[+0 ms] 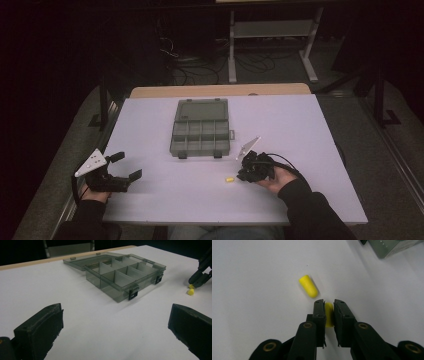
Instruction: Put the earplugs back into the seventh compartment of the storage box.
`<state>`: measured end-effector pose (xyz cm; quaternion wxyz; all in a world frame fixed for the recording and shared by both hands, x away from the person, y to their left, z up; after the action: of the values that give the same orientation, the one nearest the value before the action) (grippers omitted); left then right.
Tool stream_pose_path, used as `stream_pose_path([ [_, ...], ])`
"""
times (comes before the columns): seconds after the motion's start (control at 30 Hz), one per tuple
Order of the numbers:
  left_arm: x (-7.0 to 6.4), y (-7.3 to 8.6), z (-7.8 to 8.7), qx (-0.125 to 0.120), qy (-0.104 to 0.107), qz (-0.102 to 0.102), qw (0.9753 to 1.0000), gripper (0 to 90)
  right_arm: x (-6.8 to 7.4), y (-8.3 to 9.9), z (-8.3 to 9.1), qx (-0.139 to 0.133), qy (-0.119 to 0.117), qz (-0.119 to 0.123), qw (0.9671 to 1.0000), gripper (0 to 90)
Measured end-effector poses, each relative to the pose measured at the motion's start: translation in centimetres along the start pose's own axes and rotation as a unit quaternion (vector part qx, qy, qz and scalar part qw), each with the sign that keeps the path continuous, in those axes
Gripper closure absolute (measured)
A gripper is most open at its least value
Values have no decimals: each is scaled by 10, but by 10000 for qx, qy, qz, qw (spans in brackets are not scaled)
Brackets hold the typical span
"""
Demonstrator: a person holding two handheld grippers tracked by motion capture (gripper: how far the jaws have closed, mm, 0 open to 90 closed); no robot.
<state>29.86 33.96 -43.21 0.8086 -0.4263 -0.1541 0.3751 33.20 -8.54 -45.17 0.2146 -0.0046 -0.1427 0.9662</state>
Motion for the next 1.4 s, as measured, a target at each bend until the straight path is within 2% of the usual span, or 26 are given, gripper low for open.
stream_pose_path([
  [0.23, 0, 0, 0, 6, -1, 14, 10000, 0, -2, -2, 13, -159, -61, -32, 9999, 800],
  [0.27, 0, 0, 0, 7, -3, 13, 10000, 0, -4, -4, 20, -249, -36, -26, 9997, 802],
  [0.57, 0, 0, 0, 17, 4, 9, 10000, 0, -9, -10, 40, -502, -4, -52, 9987, 806],
  [0.73, 0, 0, -1, 18, 11, 15, 10000, 0, -12, -16, 47, -553, 29, -24, 9985, 806],
  [0.93, 0, 1, 0, 17, 17, 13, 10000, 0, -16, -32, 60, -549, 104, 60, 9984, 806],
  [1.4, 0, 1, -1, 16, 29, 23, 10000, 0, -22, -63, 75, -497, 175, 245, 9983, 808],
])
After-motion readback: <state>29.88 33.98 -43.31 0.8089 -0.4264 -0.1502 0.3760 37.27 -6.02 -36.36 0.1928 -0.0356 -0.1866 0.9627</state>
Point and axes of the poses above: each handheld gripper's, and its own axes: z roughly backward along the jaws, y roughly out of its underside, x roughly to its left, the point moved 3 cm from there along -z, roughly forward along the jaws, and after that the axes turned 14 degrees about x, right-handed, at the moved point
